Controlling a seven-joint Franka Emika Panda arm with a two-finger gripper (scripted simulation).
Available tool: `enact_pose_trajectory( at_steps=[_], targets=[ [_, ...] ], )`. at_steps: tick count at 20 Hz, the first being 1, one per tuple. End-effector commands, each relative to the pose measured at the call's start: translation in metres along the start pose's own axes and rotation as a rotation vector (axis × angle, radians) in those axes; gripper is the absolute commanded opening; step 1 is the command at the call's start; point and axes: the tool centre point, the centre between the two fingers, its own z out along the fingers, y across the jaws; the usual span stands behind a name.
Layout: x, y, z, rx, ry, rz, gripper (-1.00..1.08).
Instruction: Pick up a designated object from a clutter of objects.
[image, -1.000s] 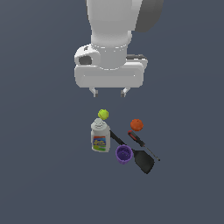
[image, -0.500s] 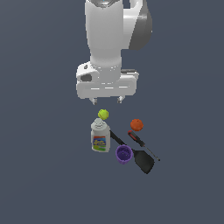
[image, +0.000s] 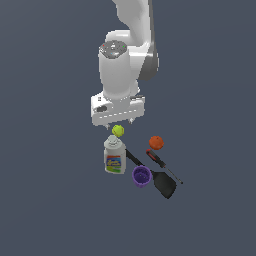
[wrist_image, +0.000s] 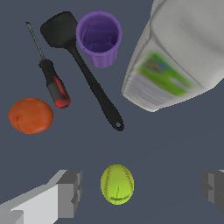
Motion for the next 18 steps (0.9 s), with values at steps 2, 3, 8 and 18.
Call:
enact_pose_trajectory(
  at_steps=[2,3,8,18],
  targets=[
    [-0.023,-0.001,0.031,0.003,-0.006,-0.069,1.00],
    [-0.030,-0.001,0.039,0.004,-0.007,-0.087,1.00],
    [-0.059,-0.004,0.070,0.008,-0.014,-0.163,1.00],
    [-0.092,-0.009,0.098,0.010,-0.022,-0.242,1.00]
  ],
)
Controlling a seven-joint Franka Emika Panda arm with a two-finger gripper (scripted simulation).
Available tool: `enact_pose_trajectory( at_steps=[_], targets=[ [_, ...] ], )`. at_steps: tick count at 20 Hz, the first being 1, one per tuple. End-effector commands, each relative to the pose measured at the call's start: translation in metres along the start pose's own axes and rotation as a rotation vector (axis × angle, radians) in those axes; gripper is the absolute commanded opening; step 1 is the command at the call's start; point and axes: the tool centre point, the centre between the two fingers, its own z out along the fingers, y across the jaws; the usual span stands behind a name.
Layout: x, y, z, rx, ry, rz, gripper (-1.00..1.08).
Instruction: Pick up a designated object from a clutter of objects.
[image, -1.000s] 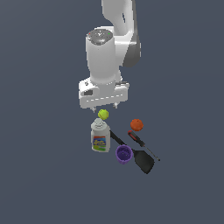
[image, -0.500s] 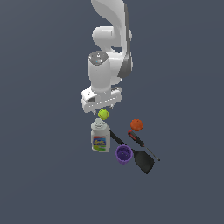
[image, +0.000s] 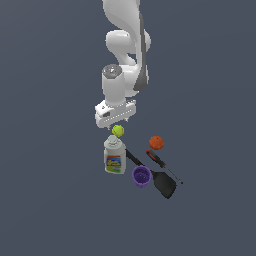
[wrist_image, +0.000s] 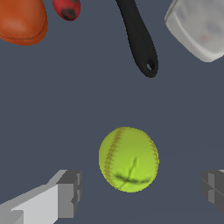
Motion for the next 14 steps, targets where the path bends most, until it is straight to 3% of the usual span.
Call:
enact_pose_trajectory(
  at_steps=[1,14],
  targets=[
    [-0.004,-0.002,0.003,0.000,0.000,-0.011,1.00],
    [-0.005,-0.002,0.025,0.000,-0.001,-0.010,1.00]
  ],
)
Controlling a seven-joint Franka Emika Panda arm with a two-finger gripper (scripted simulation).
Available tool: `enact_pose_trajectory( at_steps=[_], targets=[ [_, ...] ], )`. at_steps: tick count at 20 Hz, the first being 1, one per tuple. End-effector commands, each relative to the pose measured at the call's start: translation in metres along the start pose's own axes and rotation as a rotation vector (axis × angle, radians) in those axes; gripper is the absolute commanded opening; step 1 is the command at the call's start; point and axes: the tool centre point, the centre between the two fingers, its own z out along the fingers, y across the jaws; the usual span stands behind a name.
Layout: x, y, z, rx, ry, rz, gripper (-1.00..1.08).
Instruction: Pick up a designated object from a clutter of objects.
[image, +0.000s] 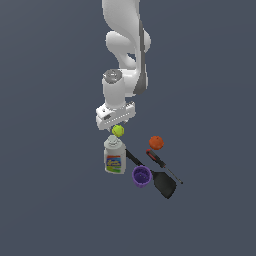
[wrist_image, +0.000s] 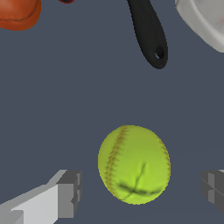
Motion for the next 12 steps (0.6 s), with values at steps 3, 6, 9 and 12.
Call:
enact_pose_trajectory(
  at_steps=[3,6,9,12],
  targets=[
    [-0.001,0.000,0.019,0.000,0.000,-0.001,1.00],
    [-0.001,-0.001,0.028,0.000,0.000,-0.002,1.00],
    [-0.001,-0.001,0.034,0.000,0.000,-0.002,1.00],
    [0.000,0.000,0.035,0.000,0.000,-0.003,1.00]
  ],
)
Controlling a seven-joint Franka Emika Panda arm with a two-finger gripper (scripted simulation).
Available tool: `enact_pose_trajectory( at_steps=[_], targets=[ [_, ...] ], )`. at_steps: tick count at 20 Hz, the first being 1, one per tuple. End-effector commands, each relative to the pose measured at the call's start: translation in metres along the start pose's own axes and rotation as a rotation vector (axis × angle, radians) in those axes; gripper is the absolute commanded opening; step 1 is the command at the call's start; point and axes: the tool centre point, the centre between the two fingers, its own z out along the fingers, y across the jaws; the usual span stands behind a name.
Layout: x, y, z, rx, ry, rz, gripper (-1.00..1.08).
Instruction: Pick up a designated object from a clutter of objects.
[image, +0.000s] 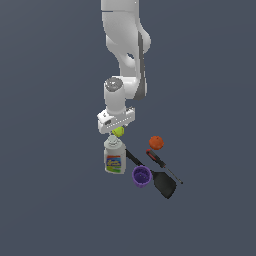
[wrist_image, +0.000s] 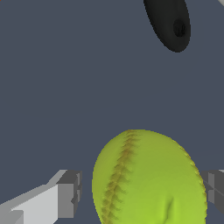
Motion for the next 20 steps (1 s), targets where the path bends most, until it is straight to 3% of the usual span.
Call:
enact_pose_trajectory(
  at_steps=[1,2,3,20],
  targets=[
    [0.0006,0.0004,0.0005,0.000,0.001,0.000,1.00],
    [0.0007,0.0004,0.0003,0.000,0.001,0.000,1.00],
    [0.0007,0.0004,0.0003,0.000,0.001,0.000,-1.00],
    [0.0027,-0.0014,-0.0092,0.000,0.001,0.000,-1.00]
  ],
)
